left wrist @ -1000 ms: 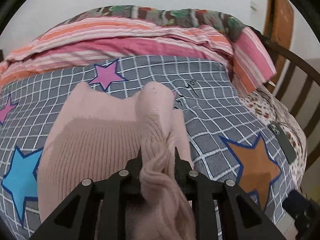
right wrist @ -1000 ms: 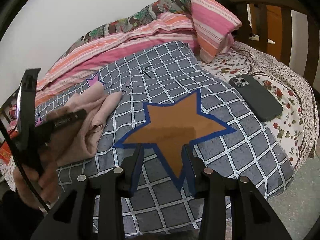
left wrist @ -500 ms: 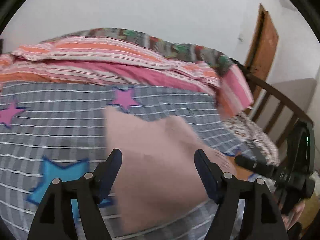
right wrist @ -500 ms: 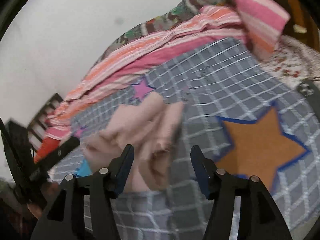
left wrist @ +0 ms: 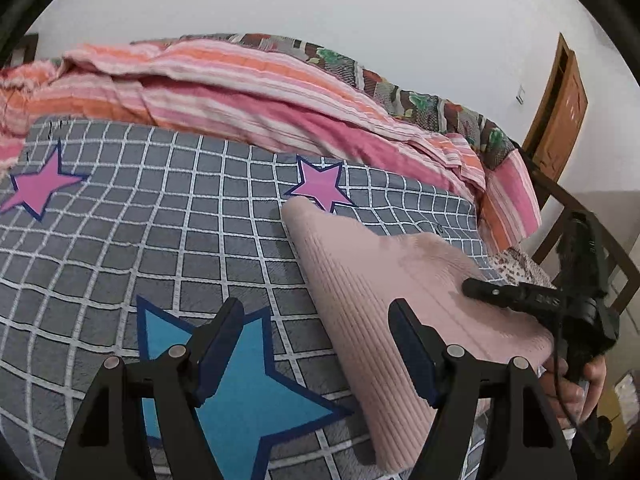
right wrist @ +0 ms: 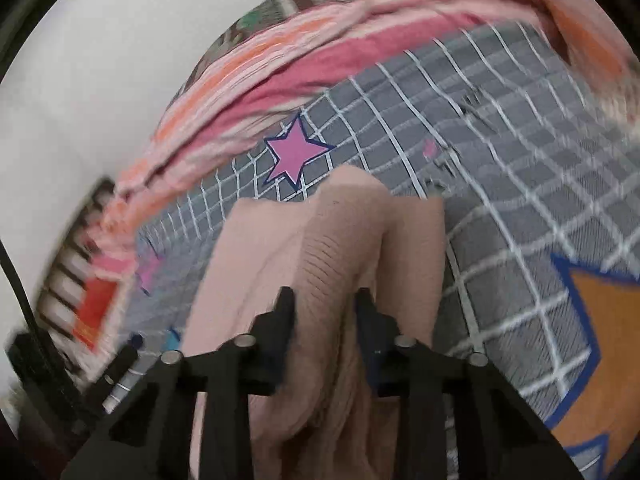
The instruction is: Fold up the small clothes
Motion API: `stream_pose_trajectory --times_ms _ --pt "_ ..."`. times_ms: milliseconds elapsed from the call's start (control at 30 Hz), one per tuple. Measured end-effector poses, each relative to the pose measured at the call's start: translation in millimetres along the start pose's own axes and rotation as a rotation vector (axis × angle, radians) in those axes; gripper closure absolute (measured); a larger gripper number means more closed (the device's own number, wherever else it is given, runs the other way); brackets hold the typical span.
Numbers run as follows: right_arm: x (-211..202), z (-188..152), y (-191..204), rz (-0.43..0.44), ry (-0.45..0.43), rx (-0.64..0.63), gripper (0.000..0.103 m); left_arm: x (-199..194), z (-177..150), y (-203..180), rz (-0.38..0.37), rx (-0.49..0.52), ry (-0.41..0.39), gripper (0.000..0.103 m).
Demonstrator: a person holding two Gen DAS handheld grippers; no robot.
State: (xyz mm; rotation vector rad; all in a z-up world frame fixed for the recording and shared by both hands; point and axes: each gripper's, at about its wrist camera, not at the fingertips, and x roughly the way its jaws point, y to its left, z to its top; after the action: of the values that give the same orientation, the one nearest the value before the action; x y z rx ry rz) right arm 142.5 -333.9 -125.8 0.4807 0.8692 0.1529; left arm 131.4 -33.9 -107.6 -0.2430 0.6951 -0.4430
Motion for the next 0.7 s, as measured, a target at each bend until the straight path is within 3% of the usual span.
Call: stream_pose_trajectory --times_ms 67,200,300,400,433,500,533,567,700 --pt "-16.1 -0.9 10.9 0.031 -0.066 -0.092 0.091 2.4 -0.9 3.3 -0.012 -0.012 0.002 0.030" --pt "-44.9 -11.6 -0.5 0.064 -0.177 -0.086 0.094 5.0 -3.3 7.6 -0.024 -0.026 0.000 0.030" --pt "-30.6 -26.4 -24.8 -0.026 -0.122 -0.028 0.094 8.3 -3.6 9.3 -0.032 -0.036 0.010 0.030" --pt "-31.8 -32.6 -36.4 0.010 -0.106 0.010 0.093 8.7 -1.5 8.7 -0.028 -0.026 0.005 0.030" --pt "-33.5 -30.6 -36.4 0.020 -0.099 0.017 0.088 8.4 -0.2 8.5 -0.026 -0.023 0.002 0.030" --pt "-36.2 -26.9 -36.3 0.023 -0.100 0.030 0.066 7.1 3.0 8.4 -0.026 -0.022 -0.007 0.030" --pt "-34.2 -23.8 -37.7 0.015 -0.091 0.039 0.039 6.1 4.6 9.0 -0.028 -0.023 -0.011 0.030" --pt "-29.9 -20.8 -38.5 0.010 -0.079 0.041 0.027 4.4 6.9 9.8 -0.029 -0.025 -0.018 0.030" --pt "-7.6 -15.4 -44.3 0.023 -0.015 0.062 0.026 -1.8 14.2 13.2 -0.024 -0.016 -0.037 0.030"
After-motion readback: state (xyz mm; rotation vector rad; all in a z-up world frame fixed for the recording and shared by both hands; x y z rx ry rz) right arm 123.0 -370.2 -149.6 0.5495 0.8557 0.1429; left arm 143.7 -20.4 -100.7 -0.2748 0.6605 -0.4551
